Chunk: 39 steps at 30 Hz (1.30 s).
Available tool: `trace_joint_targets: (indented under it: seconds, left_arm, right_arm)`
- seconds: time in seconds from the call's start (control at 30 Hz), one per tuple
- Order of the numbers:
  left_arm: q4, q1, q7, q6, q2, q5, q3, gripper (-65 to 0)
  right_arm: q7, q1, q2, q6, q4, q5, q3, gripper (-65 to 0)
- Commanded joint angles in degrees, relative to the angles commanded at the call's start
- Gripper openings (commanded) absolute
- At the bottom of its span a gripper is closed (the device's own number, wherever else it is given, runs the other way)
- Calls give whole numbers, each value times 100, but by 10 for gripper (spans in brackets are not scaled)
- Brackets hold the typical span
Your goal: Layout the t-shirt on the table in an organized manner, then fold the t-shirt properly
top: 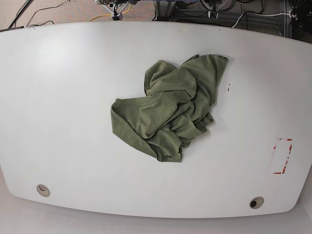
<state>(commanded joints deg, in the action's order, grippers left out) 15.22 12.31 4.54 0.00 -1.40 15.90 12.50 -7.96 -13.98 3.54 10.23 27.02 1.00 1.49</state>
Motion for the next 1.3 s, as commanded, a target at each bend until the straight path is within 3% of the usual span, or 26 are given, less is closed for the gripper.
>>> trace_joint_targets:
  seconds: [1.3]
  left_arm:
    - [20, 19, 37, -7, -7, -25, 12, -646]
  right_arm:
    - [-23, 28, -1, 36, 68, 21, -1, -644]
